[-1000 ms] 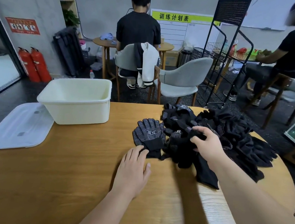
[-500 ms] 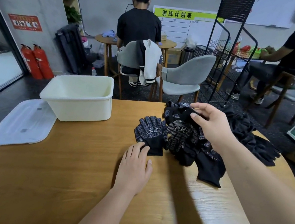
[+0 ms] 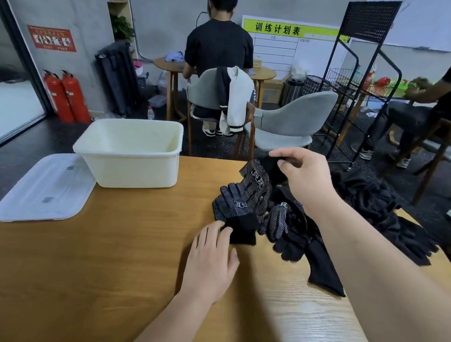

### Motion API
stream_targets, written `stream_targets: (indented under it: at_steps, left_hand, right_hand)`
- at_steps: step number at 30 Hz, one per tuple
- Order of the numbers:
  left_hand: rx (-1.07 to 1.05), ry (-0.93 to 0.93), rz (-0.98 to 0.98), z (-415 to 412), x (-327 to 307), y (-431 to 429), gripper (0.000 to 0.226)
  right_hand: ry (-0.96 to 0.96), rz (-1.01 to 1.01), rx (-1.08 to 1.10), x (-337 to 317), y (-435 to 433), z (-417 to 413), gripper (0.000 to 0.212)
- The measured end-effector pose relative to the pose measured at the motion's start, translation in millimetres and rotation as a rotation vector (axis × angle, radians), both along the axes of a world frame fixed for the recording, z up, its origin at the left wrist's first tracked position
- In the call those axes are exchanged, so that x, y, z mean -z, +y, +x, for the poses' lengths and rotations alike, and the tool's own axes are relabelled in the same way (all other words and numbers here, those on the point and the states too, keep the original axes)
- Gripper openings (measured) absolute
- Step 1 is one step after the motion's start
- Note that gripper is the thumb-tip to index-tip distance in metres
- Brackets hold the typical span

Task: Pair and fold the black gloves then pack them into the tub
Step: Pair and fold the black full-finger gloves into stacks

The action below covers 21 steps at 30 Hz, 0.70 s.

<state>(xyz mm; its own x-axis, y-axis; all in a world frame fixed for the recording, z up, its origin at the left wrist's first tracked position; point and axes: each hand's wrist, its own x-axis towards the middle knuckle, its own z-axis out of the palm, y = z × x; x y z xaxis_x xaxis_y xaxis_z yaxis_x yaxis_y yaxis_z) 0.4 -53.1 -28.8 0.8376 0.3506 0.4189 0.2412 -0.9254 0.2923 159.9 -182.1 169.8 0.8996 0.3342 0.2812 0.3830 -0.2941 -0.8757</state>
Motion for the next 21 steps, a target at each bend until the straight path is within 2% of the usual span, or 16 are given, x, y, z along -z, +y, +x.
stream_targets:
  at_steps: [5, 7, 8, 9, 10, 12, 13, 16, 21]
  left_hand:
    - [-0.061, -0.058, -0.004, -2.0, -1.8, 1.7, 0.041]
    - [-0.112, -0.068, -0.023, -2.7, -2.7, 3.3, 0.04]
    - [-0.13, -0.069, -0.029, -2.6, -2.5, 3.5, 0.04]
    - [-0.139, -0.067, -0.026, -2.7, -2.5, 3.5, 0.039]
    - [-0.134, -0.064, -0.018, -2.8, -2.2, 3.0, 0.038]
    - [-0.094, -0.059, 0.004, -2.8, -1.3, 1.3, 0.038]
    - [-0.076, -0.062, 0.014, -2.6, -0.9, 1.1, 0.038]
    - [-0.051, -0.065, 0.042, -2.2, 0.6, 1.1, 0.038]
    - [-0.054, -0.064, 0.049, -2.4, 1.8, -0.1, 0.039]
  right_hand:
    - [0.226, 0.42, 0.131, 3.1, 16.1, -19.6, 0.035]
    - [0.386, 0.578, 0.232, 31.5, 16.2, -36.4, 0.034]
    - [0.46, 0.575, 0.308, 52.4, 13.0, -47.1, 0.032]
    - [0.493, 0.472, 0.392, 74.4, 7.5, -57.6, 0.029]
    - [0.486, 0.286, 0.445, 94.1, 1.4, -68.4, 0.028]
    - [0.437, -0.094, 0.434, 128.6, -10.2, -85.4, 0.031]
    - [0.401, -0.192, 0.388, 143.0, -13.1, -91.0, 0.035]
    - [0.348, -0.271, 0.272, 164.0, -17.4, -104.1, 0.054]
    - [0.278, -0.175, 0.225, 129.5, -6.4, -98.0, 0.038]
